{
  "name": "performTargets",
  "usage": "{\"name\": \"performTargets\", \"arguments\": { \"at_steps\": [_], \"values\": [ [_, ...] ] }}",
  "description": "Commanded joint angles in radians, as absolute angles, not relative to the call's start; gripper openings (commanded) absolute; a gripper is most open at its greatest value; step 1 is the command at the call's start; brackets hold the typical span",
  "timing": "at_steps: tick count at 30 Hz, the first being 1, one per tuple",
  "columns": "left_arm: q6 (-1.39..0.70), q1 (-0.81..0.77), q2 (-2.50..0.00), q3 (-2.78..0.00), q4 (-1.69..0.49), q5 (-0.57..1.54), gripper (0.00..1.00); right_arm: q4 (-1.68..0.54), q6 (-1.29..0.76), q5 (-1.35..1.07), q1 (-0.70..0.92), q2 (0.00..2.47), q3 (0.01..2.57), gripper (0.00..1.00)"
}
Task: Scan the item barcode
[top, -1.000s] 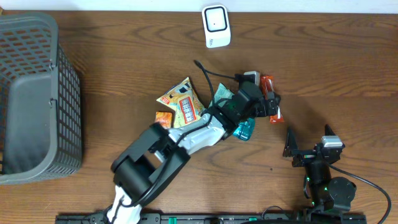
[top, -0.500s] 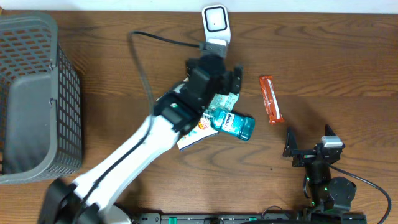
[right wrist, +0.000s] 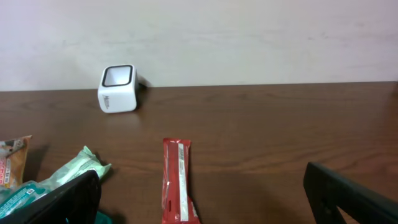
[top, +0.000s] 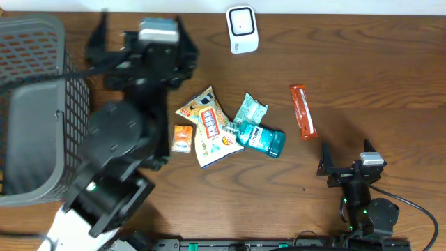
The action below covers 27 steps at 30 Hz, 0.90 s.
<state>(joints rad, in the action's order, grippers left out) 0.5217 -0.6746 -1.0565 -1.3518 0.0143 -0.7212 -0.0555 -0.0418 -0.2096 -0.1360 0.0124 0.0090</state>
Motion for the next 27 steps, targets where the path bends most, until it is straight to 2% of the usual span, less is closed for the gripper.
{"name": "performTargets", "arguments": {
  "at_steps": [1,14,17,22,25,27],
  "values": [
    [0.676,-0.668,-1.008,-1.357,-0.010,-0.804,0.99,-0.057,-0.052,-0.208,-0.131,0.007,0.006,0.99],
    [0.452,-0.637,-0.673,-1.327,-0.233,-0.566,0.99,-0.056,-0.052,-0.208,-0.131,0.007,0.006,0.99],
    [0.409,-0.589,-0.600,-1.322,-0.273,-0.497,0.99,-0.056,-0.053,-0.219,-0.131,0.007,0.006,0.99],
    [0.331,-0.462,-0.487,-1.293,-0.300,-0.405,0.99,-0.056,-0.172,-0.227,-0.131,0.007,0.006,0.99],
    [0.277,-0.373,-0.422,-1.266,-0.326,-0.276,0.99,-0.056,-0.175,-0.233,-0.131,0.007,0.006,0.99],
    [0.255,-0.316,-0.384,-1.251,-0.364,-0.141,0.99,-0.055,-0.256,-0.265,-0.131,0.007,0.006,0.99]
  ]
}}
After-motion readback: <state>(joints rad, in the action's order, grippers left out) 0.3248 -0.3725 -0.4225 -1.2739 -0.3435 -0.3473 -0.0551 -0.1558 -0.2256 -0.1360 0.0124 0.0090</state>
